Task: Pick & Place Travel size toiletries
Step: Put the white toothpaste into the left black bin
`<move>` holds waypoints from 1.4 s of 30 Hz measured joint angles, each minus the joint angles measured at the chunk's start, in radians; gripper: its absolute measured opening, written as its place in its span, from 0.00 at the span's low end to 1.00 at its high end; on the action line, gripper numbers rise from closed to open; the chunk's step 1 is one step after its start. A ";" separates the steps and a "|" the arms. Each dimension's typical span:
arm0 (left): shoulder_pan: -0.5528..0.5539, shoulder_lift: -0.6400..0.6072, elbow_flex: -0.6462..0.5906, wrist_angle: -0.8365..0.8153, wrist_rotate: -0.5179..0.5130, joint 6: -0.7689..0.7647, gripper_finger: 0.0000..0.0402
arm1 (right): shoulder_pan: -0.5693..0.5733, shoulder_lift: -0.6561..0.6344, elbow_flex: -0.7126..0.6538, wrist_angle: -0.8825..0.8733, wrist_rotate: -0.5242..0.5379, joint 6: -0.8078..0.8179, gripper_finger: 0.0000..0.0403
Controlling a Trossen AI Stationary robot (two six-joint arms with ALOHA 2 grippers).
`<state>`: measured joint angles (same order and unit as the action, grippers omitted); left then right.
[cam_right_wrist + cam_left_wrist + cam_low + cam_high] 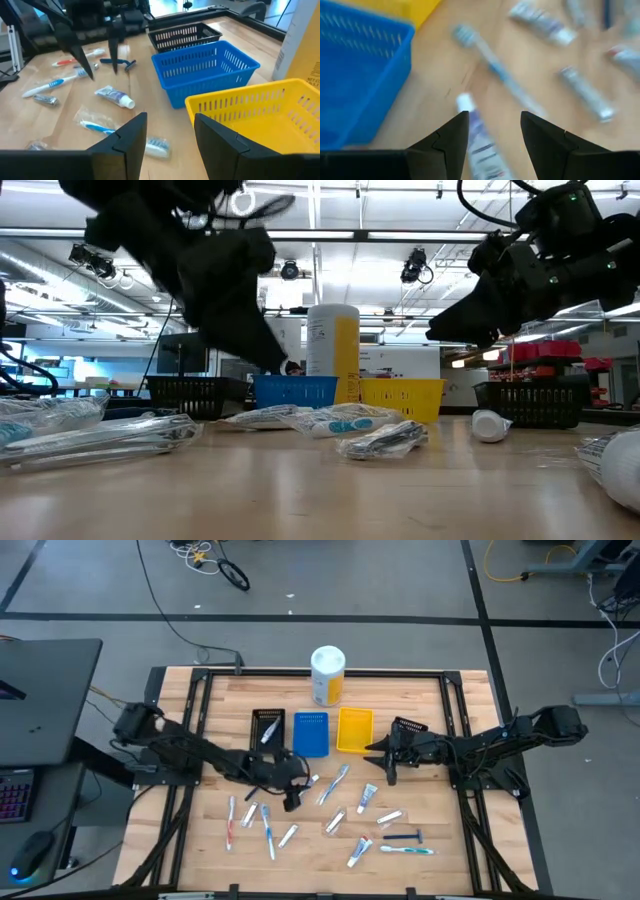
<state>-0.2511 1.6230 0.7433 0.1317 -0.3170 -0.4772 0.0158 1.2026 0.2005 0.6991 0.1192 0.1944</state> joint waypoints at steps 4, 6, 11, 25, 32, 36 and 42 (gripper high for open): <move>-0.007 0.076 -0.002 -0.014 -0.031 -0.058 0.47 | 0.000 0.000 0.000 0.000 0.000 0.000 0.43; -0.007 0.106 0.000 0.011 -0.003 -0.074 0.47 | 0.000 0.000 0.000 -0.001 0.000 0.000 0.43; -0.008 0.142 0.000 0.019 0.021 -0.113 0.47 | 0.000 0.000 0.000 -0.001 0.000 0.000 0.43; -0.006 0.130 -0.001 -0.010 0.035 -0.070 0.27 | 0.000 0.000 0.000 -0.004 0.001 0.000 0.43; 0.002 0.048 -0.003 -0.072 0.054 -0.093 0.25 | 0.000 0.000 0.000 -0.006 0.001 0.000 0.43; 0.002 -0.059 -0.002 -0.162 0.020 -0.093 0.25 | 0.000 0.000 0.000 -0.008 0.001 0.000 0.43; 0.016 -0.266 -0.002 -0.401 -0.145 -0.150 0.25 | 0.000 0.000 0.000 -0.008 0.002 0.000 0.43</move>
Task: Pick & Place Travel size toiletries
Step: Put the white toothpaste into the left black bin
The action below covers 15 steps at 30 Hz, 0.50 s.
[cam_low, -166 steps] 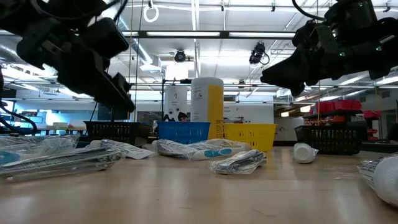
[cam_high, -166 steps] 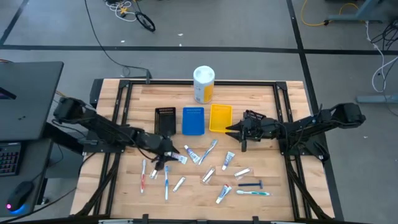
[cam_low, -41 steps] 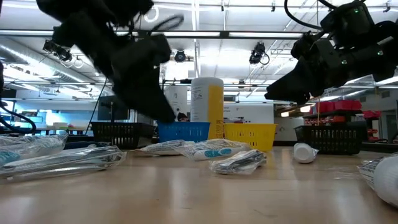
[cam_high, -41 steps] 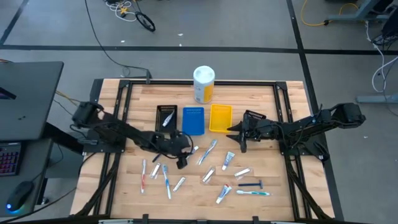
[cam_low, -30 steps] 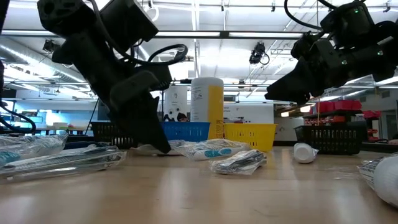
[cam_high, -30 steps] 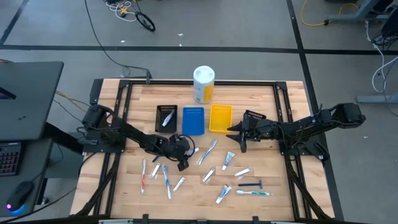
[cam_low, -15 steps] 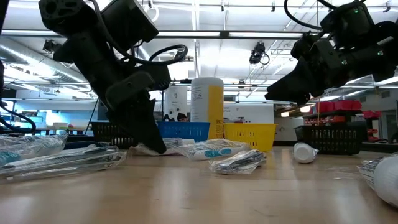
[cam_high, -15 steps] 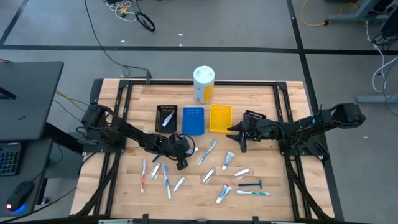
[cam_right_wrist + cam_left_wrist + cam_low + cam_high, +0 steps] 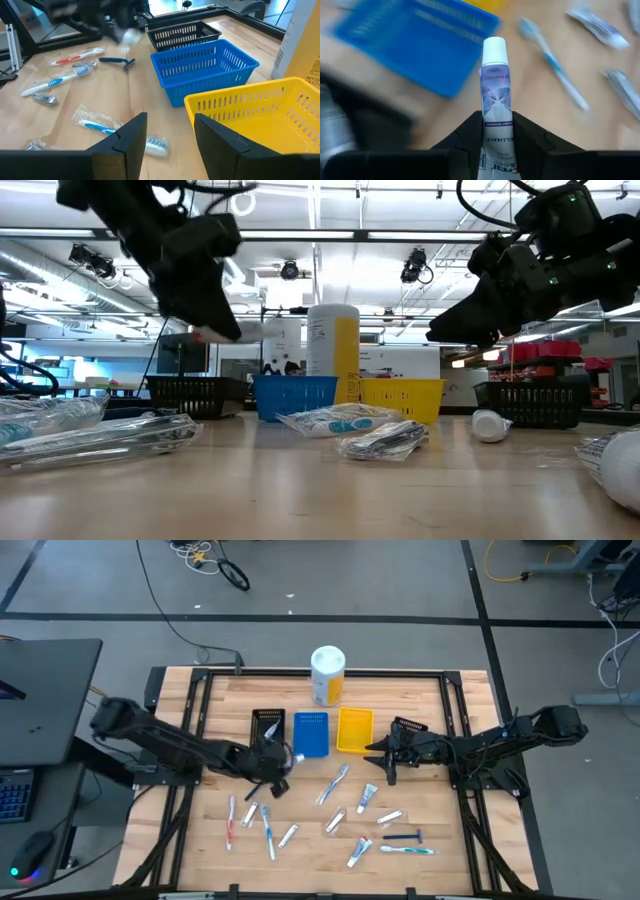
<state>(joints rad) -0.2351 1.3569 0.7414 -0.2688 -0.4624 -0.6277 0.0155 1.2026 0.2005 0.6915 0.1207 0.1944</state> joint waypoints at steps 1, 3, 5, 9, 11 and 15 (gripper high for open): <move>0.008 -0.028 0.000 -0.036 -0.022 -0.013 0.25 | 0.000 0.000 0.000 -0.001 0.000 0.000 0.43; 0.029 -0.070 0.000 -0.108 -0.064 -0.016 0.25 | 0.000 0.000 0.000 0.000 0.000 0.000 0.43; 0.061 -0.097 0.000 -0.166 -0.089 -0.008 0.25 | 0.000 0.000 0.000 0.000 0.000 0.000 0.43; 0.151 -0.102 -0.001 -0.236 -0.095 -0.006 0.25 | 0.000 0.000 0.000 0.000 0.000 0.000 0.43; 0.198 -0.088 -0.007 -0.236 -0.085 0.003 0.25 | 0.000 0.000 0.000 0.000 0.000 0.000 0.43; 0.283 -0.046 -0.013 -0.232 -0.040 0.046 0.25 | 0.000 0.000 0.000 -0.001 0.000 0.000 0.43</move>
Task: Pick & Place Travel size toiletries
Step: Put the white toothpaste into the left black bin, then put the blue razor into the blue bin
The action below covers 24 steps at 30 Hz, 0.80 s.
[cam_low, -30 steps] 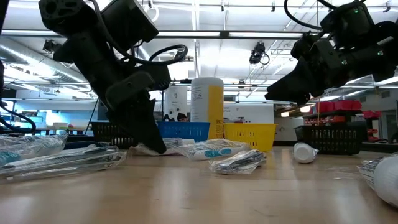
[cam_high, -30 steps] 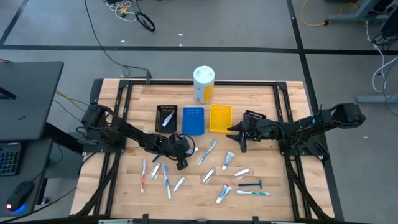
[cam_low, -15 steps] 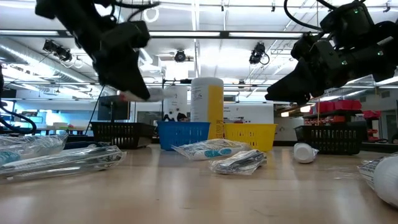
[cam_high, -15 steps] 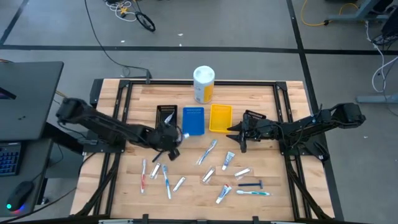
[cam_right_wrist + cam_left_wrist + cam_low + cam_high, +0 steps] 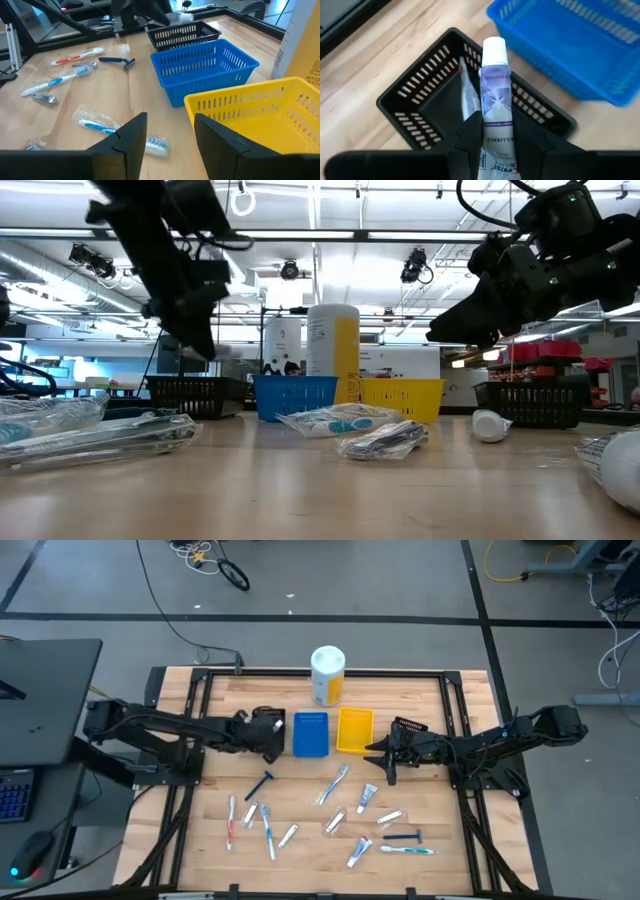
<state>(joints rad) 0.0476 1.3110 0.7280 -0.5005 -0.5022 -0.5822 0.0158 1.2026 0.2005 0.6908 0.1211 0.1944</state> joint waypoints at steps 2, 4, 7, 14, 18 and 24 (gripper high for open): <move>0.033 0.025 0.000 -0.001 0.023 0.018 0.26 | 0.000 0.000 0.000 0.001 0.000 0.000 0.43; 0.063 0.052 0.000 0.002 0.044 0.017 0.29 | 0.000 0.000 0.000 0.001 0.000 0.000 0.43; 0.101 0.094 0.000 0.002 0.045 0.016 0.35 | 0.000 0.000 0.000 0.001 0.000 0.000 0.43; 0.156 0.153 0.000 0.007 0.037 0.071 0.45 | 0.000 0.000 0.000 0.001 0.000 0.000 0.43; 0.152 0.140 0.002 0.022 0.028 0.109 0.47 | 0.000 0.000 0.000 0.001 0.000 0.000 0.43; 0.121 0.125 0.059 0.027 0.025 0.175 0.45 | 0.000 0.000 0.000 -0.001 0.000 0.000 0.43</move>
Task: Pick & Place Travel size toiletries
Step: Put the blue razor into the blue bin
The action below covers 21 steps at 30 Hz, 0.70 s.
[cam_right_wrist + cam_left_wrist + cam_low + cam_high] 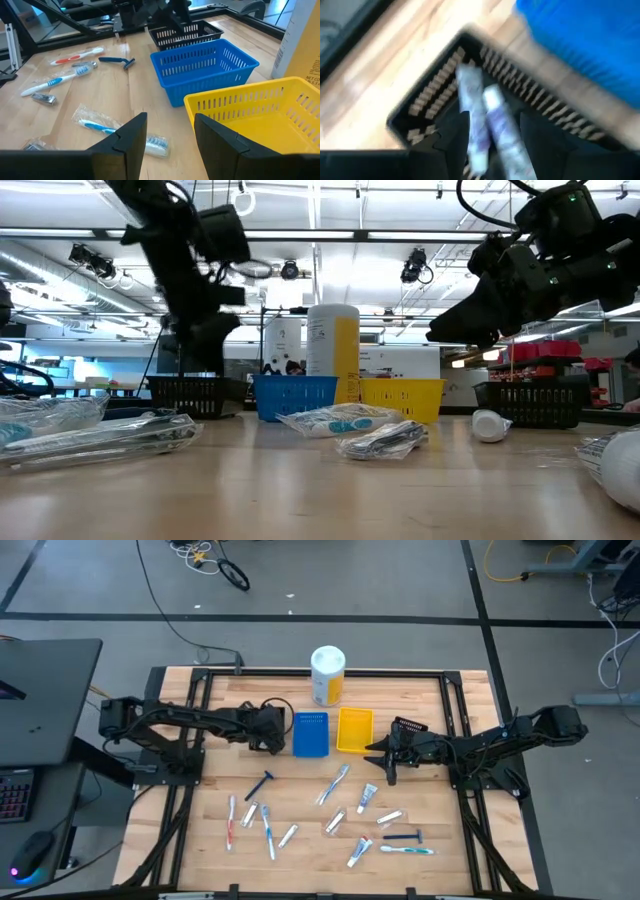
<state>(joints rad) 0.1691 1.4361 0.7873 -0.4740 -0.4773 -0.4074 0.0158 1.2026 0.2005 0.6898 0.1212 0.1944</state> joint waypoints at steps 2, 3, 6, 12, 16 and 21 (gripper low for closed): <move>-0.011 -0.010 0.021 -0.008 0.003 0.024 0.45 | 0.000 0.000 0.000 0.001 0.000 0.000 0.43; -0.017 -0.013 0.034 -0.011 0.008 0.035 0.44 | 0.000 0.000 0.000 0.000 0.000 0.000 0.43; -0.034 -0.020 0.068 -0.003 0.026 0.057 0.44 | 0.000 0.000 0.000 0.001 -0.001 0.000 0.43; -0.093 -0.023 0.084 0.034 0.085 0.097 0.43 | 0.000 0.000 0.000 -0.001 -0.002 0.002 0.43; -0.133 -0.023 0.084 0.039 0.084 0.097 0.42 | 0.000 0.000 0.000 -0.005 -0.003 0.031 0.43; -0.159 -0.023 0.084 0.040 0.055 0.079 0.42 | 0.000 0.000 0.000 -0.006 -0.004 0.037 0.43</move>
<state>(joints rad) 0.0100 1.4128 0.8715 -0.4338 -0.4225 -0.3285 0.0158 1.2026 0.2005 0.6842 0.1175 0.2317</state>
